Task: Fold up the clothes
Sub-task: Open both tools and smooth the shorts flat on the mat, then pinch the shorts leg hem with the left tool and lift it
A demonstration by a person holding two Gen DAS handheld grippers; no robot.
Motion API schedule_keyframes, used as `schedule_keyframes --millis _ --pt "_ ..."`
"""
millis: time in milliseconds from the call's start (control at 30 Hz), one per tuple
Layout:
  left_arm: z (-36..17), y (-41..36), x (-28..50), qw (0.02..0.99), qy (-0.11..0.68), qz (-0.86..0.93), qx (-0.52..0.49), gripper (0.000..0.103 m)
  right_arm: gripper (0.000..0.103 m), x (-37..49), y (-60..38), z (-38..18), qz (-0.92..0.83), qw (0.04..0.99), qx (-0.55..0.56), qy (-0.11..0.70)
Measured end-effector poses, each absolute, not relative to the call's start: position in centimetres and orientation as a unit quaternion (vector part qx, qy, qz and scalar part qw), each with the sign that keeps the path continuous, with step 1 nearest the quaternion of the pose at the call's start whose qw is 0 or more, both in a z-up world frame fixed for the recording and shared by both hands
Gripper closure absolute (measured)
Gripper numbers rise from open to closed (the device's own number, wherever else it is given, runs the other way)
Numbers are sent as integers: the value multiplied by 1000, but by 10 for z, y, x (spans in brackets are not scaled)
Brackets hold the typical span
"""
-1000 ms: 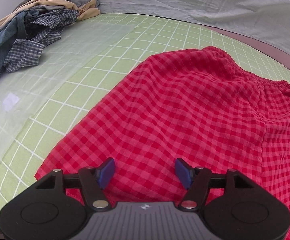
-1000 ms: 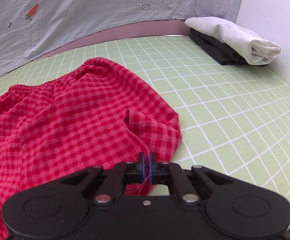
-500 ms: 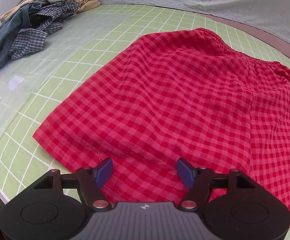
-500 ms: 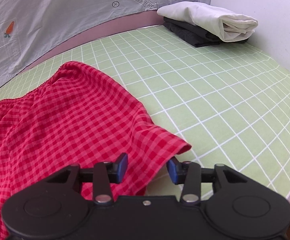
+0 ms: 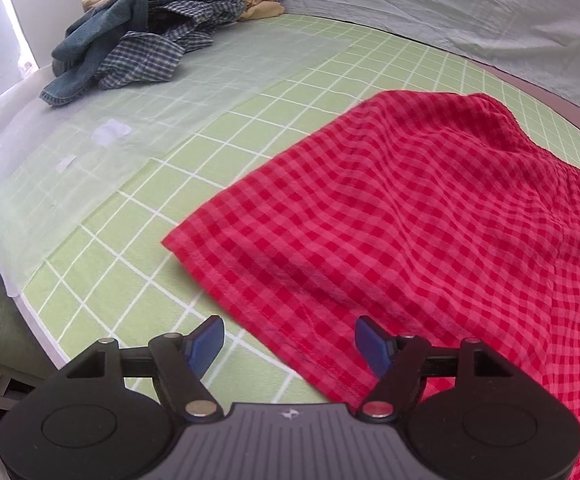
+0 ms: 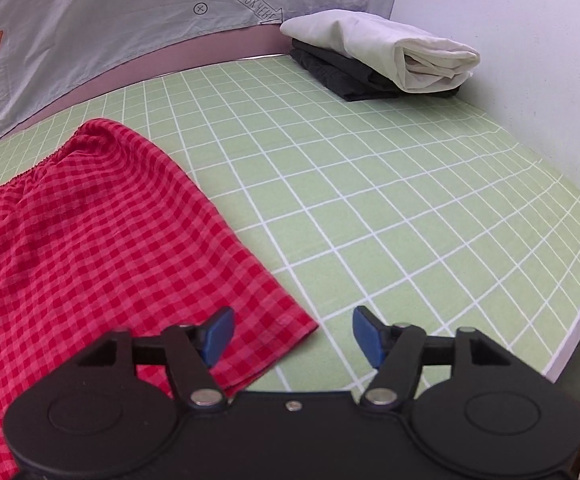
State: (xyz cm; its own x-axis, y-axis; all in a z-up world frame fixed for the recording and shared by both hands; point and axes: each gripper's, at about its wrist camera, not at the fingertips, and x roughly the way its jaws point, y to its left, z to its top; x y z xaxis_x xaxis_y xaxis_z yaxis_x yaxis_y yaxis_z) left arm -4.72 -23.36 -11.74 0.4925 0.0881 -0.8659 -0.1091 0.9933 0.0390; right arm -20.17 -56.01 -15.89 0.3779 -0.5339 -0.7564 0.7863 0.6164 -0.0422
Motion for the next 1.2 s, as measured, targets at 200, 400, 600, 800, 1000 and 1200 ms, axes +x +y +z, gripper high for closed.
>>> schedule_keyframes --millis 200,400,600,800,1000,1200 --pt "-112 -194 -32 863 498 83 -15 29 1 -174 -534 -160 -363 831 133 400" --pt "-114 -166 -16 863 500 75 -19 29 0 -151 -497 -164 -338 837 121 413" --pt "-117 -155 -3 867 496 32 -26 33 0 -131 -470 -165 -330 838 114 419" --pt "-119 -153 9 864 500 5 -49 84 0 -121 -457 -163 -333 835 110 425" --pt "-114 -141 22 869 491 17 -61 100 0 -123 -461 -158 -350 829 111 422" --pt "-104 -129 35 876 475 32 -74 100 0 -135 -478 -156 -372 821 116 418"
